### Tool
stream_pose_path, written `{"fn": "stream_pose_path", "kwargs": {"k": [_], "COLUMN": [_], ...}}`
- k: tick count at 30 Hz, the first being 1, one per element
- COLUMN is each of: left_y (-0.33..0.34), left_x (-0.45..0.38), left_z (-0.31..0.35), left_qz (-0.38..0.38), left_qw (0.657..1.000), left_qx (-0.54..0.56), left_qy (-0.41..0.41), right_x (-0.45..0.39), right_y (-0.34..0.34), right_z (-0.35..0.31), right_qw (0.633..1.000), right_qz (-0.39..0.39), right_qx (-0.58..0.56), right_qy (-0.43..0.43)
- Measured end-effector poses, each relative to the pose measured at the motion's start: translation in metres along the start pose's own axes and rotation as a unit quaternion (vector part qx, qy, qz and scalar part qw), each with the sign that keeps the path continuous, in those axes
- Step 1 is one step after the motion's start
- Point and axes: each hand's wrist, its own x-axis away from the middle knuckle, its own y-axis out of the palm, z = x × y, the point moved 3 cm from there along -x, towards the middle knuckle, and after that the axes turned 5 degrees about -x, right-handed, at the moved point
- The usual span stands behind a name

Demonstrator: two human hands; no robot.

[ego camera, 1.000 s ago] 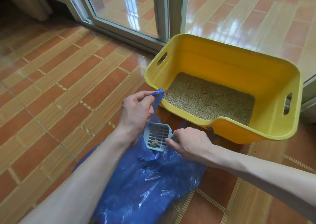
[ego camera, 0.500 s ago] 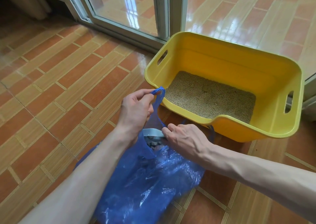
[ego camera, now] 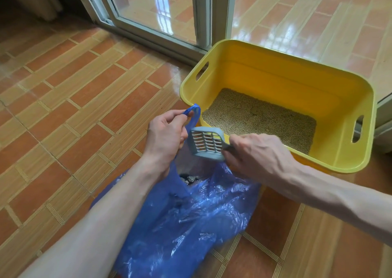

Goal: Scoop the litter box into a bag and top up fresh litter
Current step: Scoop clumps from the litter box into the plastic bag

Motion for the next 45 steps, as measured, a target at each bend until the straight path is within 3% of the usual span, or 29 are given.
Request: {"fn": "stream_pose_path", "kwargs": {"k": [6, 14, 23, 37, 45], "left_y": [0.003, 0.004, 0.002, -0.003, -0.003], "left_x": [-0.002, -0.002, -0.004, -0.001, -0.001], "left_z": [0.001, 0.002, 0.0, -0.003, -0.003], "left_qz": [0.009, 0.015, 0.02, 0.017, 0.017], "left_qw": [1.0, 1.0, 1.0, 1.0, 1.0], "left_qx": [-0.002, -0.006, -0.004, -0.01, -0.01], "left_qy": [0.005, 0.003, 0.006, 0.011, 0.011], "right_x": [0.004, -0.028, -0.042, -0.053, -0.054], "right_y": [-0.046, -0.06, -0.026, -0.003, 0.007], "right_z": [0.021, 0.105, 0.167, 0.191, 0.197], "right_qw": [0.996, 0.985, 0.967, 0.971, 0.984], "right_qz": [0.037, 0.09, 0.039, -0.043, -0.067], "right_qx": [0.055, 0.027, 0.123, 0.161, 0.108], "right_qy": [0.052, 0.141, 0.222, 0.169, 0.126]}}
